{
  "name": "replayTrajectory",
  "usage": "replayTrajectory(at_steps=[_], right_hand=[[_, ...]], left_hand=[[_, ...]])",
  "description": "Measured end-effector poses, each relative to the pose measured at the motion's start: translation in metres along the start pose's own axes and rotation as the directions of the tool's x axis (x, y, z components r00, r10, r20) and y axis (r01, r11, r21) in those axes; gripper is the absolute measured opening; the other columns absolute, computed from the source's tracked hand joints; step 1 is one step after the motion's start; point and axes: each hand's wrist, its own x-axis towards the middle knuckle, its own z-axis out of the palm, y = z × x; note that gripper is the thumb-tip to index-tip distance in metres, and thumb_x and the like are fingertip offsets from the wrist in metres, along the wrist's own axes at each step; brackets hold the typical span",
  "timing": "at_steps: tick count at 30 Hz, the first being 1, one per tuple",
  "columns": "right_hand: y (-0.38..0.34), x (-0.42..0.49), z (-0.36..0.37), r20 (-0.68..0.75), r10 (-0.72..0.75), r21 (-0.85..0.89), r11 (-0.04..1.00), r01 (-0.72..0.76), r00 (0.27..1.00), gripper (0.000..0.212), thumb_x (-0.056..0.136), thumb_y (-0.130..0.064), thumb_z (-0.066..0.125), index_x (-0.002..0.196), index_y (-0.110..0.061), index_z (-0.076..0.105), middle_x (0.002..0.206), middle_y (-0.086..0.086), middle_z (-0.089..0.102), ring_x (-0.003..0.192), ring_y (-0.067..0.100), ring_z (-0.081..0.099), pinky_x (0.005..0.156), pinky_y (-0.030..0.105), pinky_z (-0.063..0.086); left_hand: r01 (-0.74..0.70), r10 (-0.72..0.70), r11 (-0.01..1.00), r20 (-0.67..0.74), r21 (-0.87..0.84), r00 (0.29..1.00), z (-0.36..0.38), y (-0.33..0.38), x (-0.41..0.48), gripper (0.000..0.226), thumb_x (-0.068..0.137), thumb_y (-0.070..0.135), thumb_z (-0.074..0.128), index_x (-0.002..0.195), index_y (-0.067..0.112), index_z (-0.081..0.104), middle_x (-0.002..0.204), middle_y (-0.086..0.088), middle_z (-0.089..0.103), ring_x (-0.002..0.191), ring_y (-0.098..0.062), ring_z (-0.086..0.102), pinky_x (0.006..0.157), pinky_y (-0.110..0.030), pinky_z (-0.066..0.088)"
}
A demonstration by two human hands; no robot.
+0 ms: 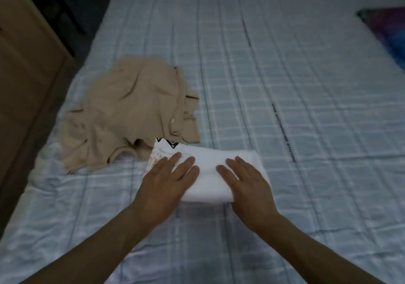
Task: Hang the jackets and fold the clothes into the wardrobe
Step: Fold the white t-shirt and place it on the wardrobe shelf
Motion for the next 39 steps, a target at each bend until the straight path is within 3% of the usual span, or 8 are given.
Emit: replayTrajectory(at_steps=[6, 9, 13, 16, 19, 27, 36, 39], right_hand=[[-0.069, 0.005, -0.129, -0.123, -0.196, 0.022, 0.980, 0.200, 0.973, 0.080, 0.052, 0.000, 0.085, 0.124, -0.016, 0.056, 0.126, 0.013, 0.063, 0.115, 0.037, 0.062, 0.090, 0.046, 0.055], [-0.121, 0.018, -0.193, -0.174, -0.328, 0.035, 0.940, 0.339, 0.929, 0.063, 0.060, -0.004, 0.082, 0.119, -0.013, 0.063, 0.122, 0.013, 0.064, 0.110, 0.035, 0.063, 0.087, 0.043, 0.054], [-0.205, 0.037, -0.253, -0.212, -0.544, 0.042, 0.825, 0.564, 0.812, 0.064, 0.060, -0.009, 0.084, 0.120, -0.015, 0.063, 0.123, 0.013, 0.064, 0.111, 0.036, 0.062, 0.090, 0.044, 0.052], [-0.274, 0.044, -0.283, -0.251, -0.676, 0.073, 0.701, 0.709, 0.693, 0.069, 0.055, -0.008, 0.086, 0.120, -0.016, 0.064, 0.122, 0.011, 0.065, 0.111, 0.033, 0.063, 0.092, 0.043, 0.052], [-0.342, 0.039, -0.300, -0.284, -0.763, 0.090, 0.582, 0.808, 0.581, 0.066, 0.059, -0.008, 0.084, 0.122, -0.018, 0.064, 0.124, 0.009, 0.064, 0.114, 0.032, 0.061, 0.094, 0.042, 0.052], [-0.518, -0.022, -0.301, -0.401, -0.875, 0.100, 0.251, 0.963, 0.270, 0.062, 0.059, 0.000, 0.078, 0.118, -0.013, 0.066, 0.118, 0.008, 0.065, 0.106, 0.030, 0.064, 0.091, 0.041, 0.054], [-0.696, -0.142, -0.270, -0.334, -0.940, 0.157, 0.012, 0.988, 0.064, 0.072, 0.052, -0.001, 0.078, 0.120, -0.016, 0.062, 0.118, 0.004, 0.064, 0.106, 0.028, 0.063, 0.091, 0.038, 0.054], [-0.736, -0.174, -0.259, -0.307, -0.951, 0.158, -0.029, 0.987, 0.021, 0.070, 0.052, 0.000, 0.079, 0.118, -0.016, 0.065, 0.116, 0.004, 0.065, 0.104, 0.026, 0.065, 0.089, 0.036, 0.054]], left_hand=[[0.161, -0.154, 0.980, -0.063, 0.119, 0.986, -0.168, 0.030, -0.029, 0.059, 0.090, -0.003, 0.019, 0.115, 0.008, 0.071, 0.124, -0.016, 0.068, 0.108, -0.040, 0.067, 0.085, -0.048, 0.055], [0.309, -0.291, 0.930, -0.115, 0.198, 0.950, -0.248, 0.037, -0.063, 0.043, 0.085, -0.001, 0.050, 0.123, 0.013, 0.061, 0.130, -0.015, 0.064, 0.112, -0.040, 0.064, 0.088, -0.048, 0.053], [0.517, -0.472, 0.816, -0.217, 0.259, 0.854, -0.346, 0.049, -0.125, 0.049, 0.077, 0.003, 0.047, 0.120, 0.012, 0.068, 0.130, -0.013, 0.065, 0.112, -0.039, 0.065, 0.086, -0.047, 0.056], [0.650, -0.588, 0.711, -0.281, 0.268, 0.759, -0.407, 0.060, -0.177, 0.053, 0.070, 0.011, 0.071, 0.122, 0.015, 0.065, 0.131, -0.011, 0.064, 0.113, -0.037, 0.064, 0.088, -0.043, 0.054], [0.741, -0.647, 0.600, -0.363, 0.301, 0.671, -0.455, 0.079, -0.230, 0.036, 0.090, 0.021, 0.047, 0.120, 0.014, 0.066, 0.128, -0.013, 0.066, 0.110, -0.037, 0.065, 0.088, -0.041, 0.053], [0.909, -0.825, 0.302, -0.398, 0.288, 0.401, -0.526, 0.134, -0.391, 0.050, 0.073, 0.007, 0.049, 0.120, 0.016, 0.064, 0.128, -0.010, 0.065, 0.110, -0.036, 0.065, 0.086, -0.046, 0.056], [0.954, -0.892, 0.097, -0.400, 0.284, 0.210, -0.567, 0.198, -0.583, 0.049, 0.069, 0.018, 0.067, 0.119, 0.022, 0.065, 0.126, -0.002, 0.065, 0.107, -0.028, 0.066, 0.080, -0.037, 0.054], [0.962, -0.904, 0.050, -0.398, 0.267, 0.157, -0.569, 0.212, -0.630, 0.050, 0.071, 0.022, 0.046, 0.118, 0.022, 0.064, 0.125, -0.003, 0.066, 0.105, -0.027, 0.066, 0.078, -0.039, 0.056]])
